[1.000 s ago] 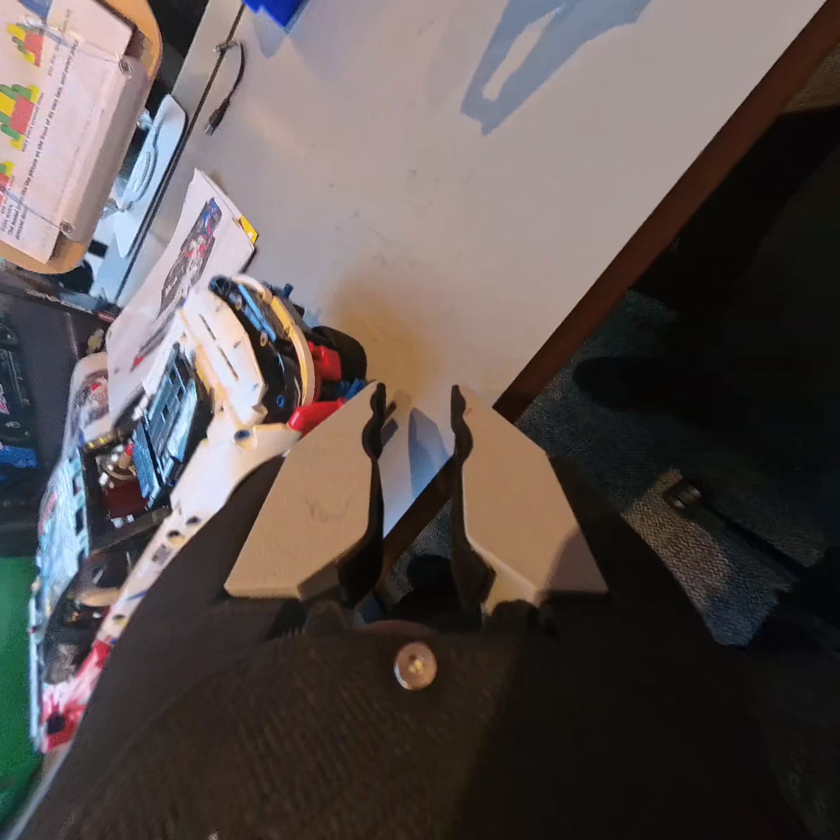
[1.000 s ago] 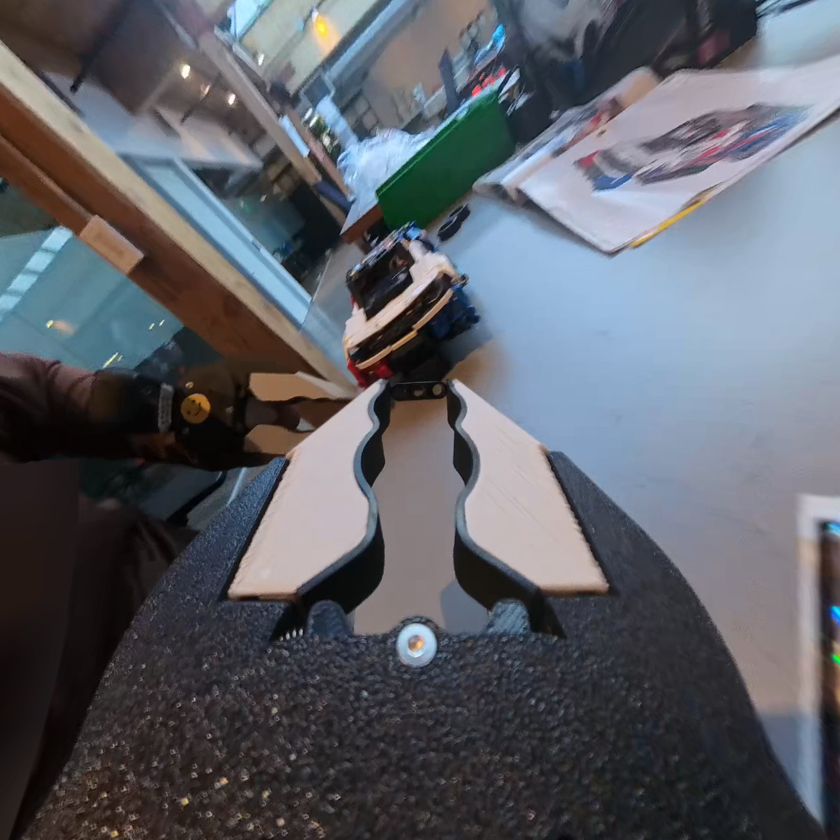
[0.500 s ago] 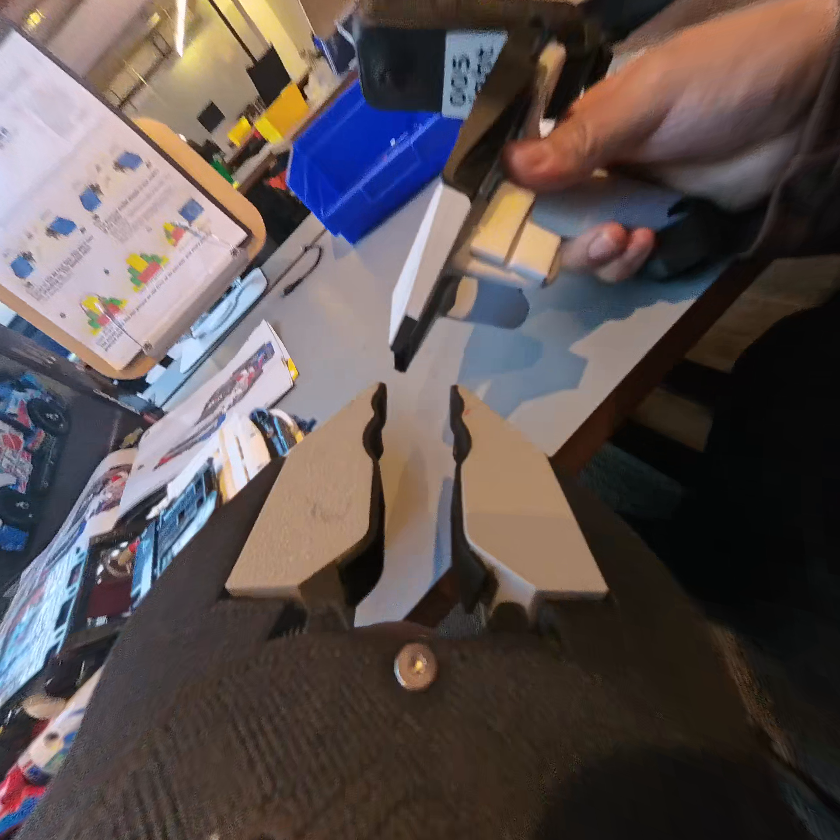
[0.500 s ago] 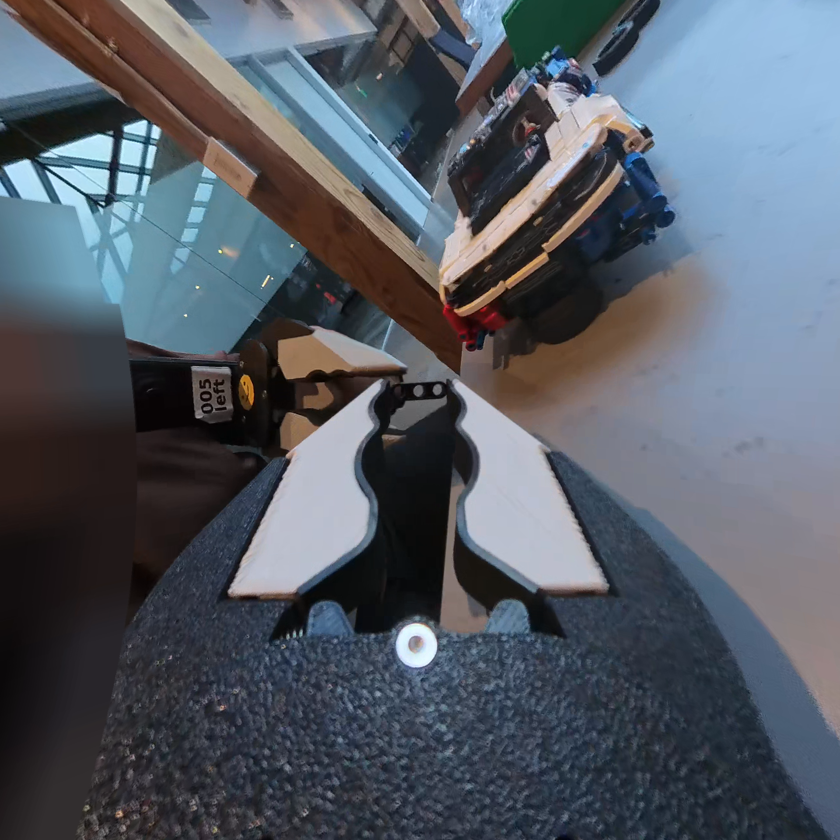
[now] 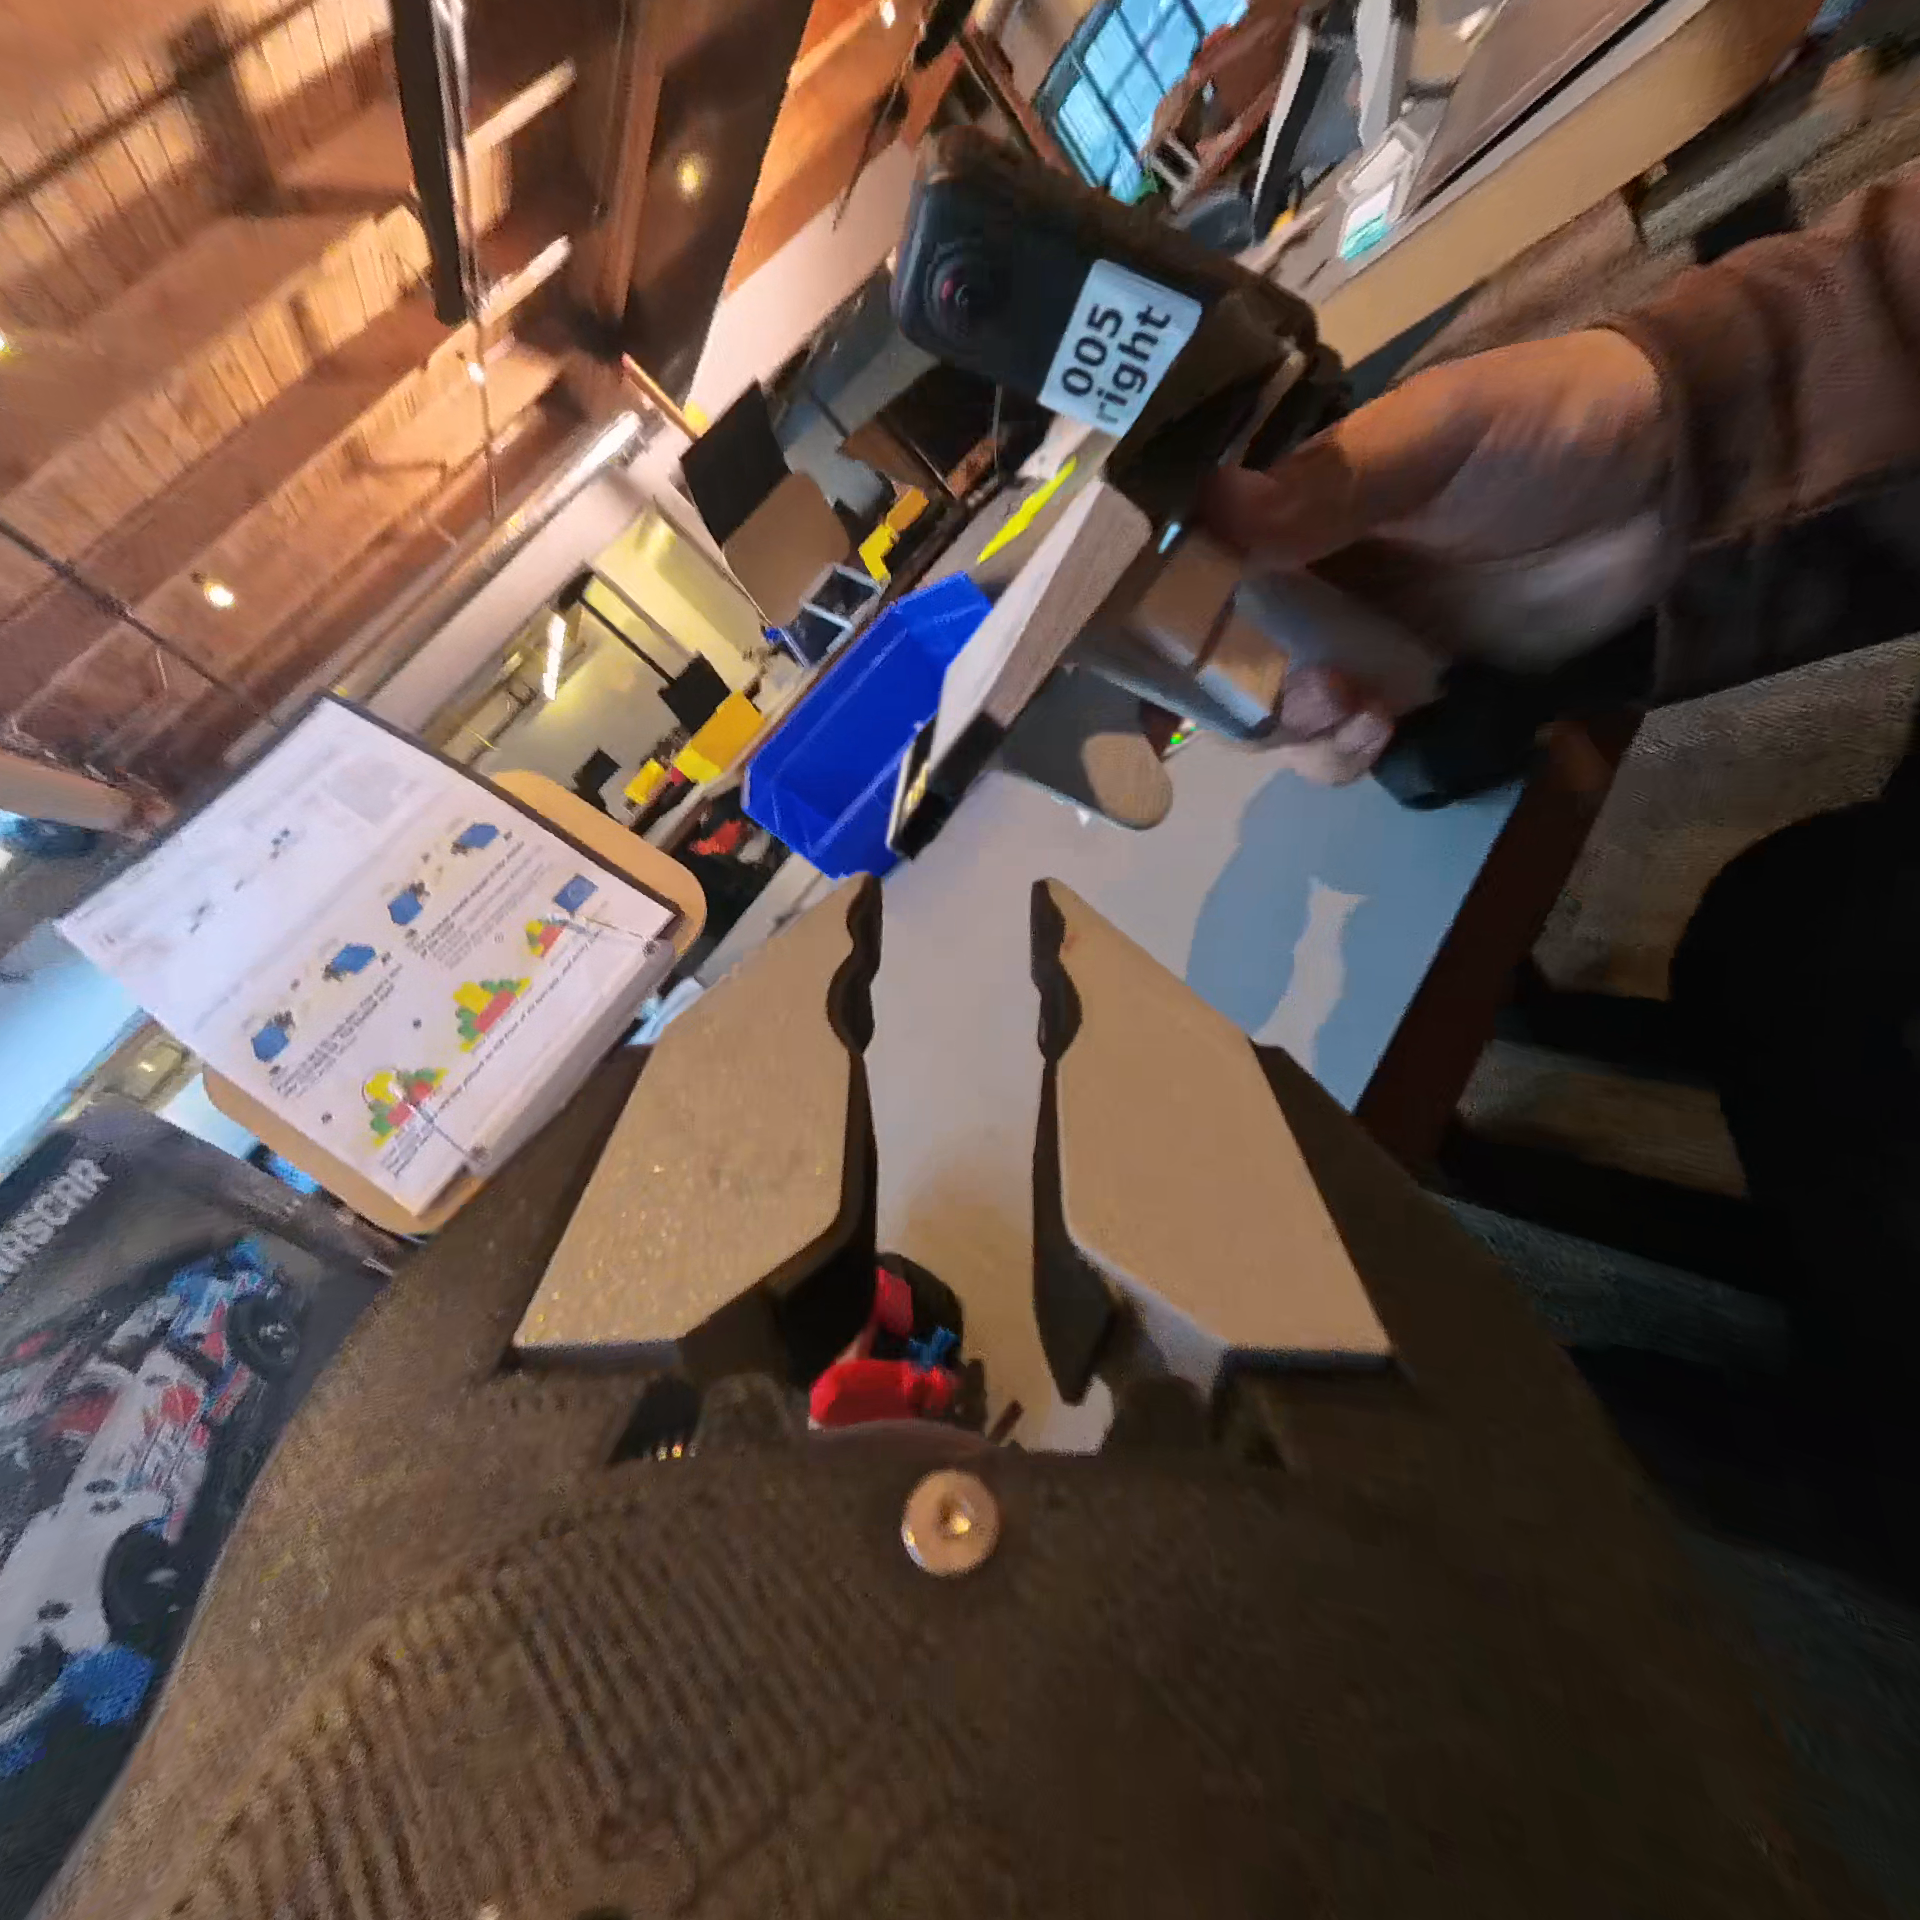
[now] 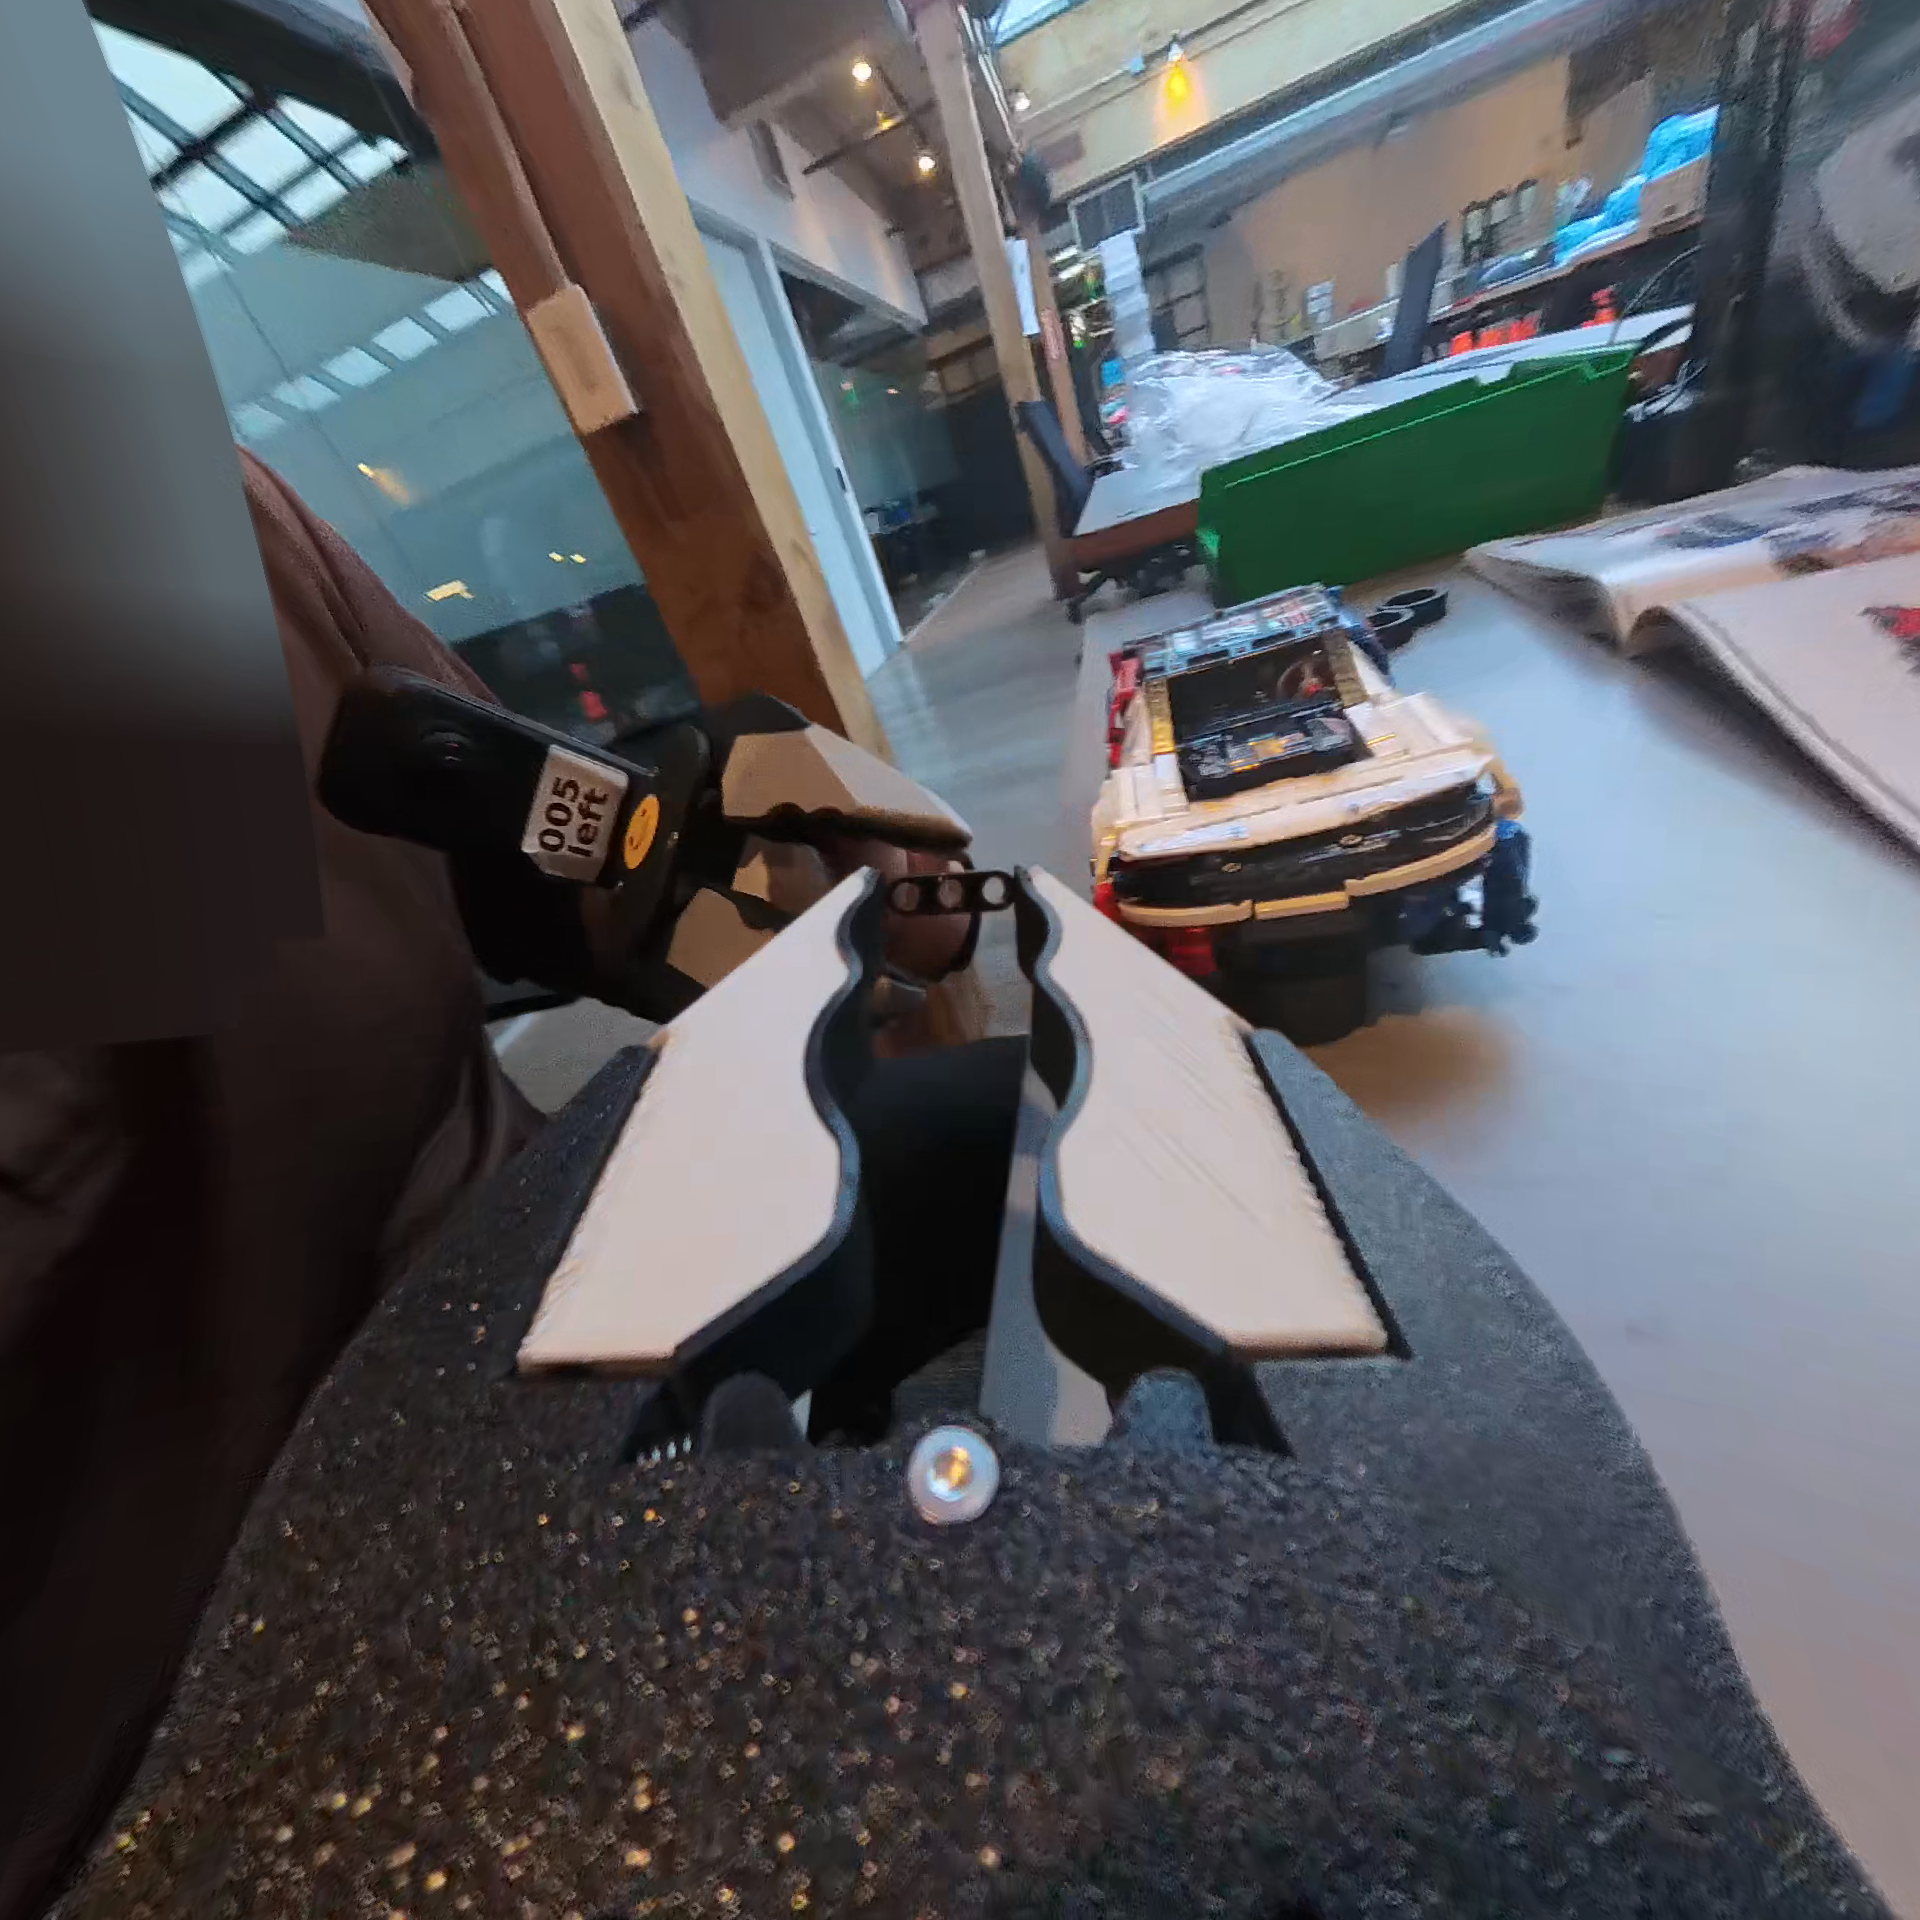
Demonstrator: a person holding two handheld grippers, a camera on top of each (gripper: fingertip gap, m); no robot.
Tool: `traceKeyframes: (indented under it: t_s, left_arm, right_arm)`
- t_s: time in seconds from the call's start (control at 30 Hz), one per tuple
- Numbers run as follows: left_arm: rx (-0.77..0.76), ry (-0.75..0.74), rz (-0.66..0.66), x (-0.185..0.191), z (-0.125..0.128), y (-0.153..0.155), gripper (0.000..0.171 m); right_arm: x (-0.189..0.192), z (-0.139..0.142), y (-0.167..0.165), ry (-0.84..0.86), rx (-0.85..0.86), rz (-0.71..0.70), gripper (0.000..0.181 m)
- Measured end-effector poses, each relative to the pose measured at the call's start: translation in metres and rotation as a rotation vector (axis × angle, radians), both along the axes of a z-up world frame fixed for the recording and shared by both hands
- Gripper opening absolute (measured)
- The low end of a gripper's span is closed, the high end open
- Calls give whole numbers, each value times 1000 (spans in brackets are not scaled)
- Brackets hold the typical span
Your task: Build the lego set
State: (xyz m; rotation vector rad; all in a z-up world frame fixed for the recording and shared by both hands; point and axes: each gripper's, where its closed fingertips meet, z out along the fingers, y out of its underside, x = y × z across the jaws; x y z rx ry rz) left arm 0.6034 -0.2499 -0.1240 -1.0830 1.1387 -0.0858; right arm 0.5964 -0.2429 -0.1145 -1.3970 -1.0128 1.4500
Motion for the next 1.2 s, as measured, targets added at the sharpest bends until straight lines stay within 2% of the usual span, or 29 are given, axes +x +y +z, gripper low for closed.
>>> traceKeyframes:
  t_s: [0.17,0.33,0.43,0.6,0.9,1.2]
  left_arm:
    - [116,-79,3,-6,15,12,28]
    - [121,-88,-38,-8,13,15,28]
    - [118,-121,-50,-14,18,16,11]
    - [143,-88,-50,-23,25,23,7]
    - [78,-51,-74,-31,16,37,5]
    - [65,-55,-94,-32,14,26,4]
  right_arm:
    - [-18,7,2,-19,-17,16,23]
    - [-33,8,1,-89,-65,81,23]
    - [-41,3,1,-128,-104,122,23]
    - [-51,9,10,-105,-184,161,23]
    - [-57,1,21,-143,-224,210,23]
    - [-58,1,9,-142,-232,252,23]
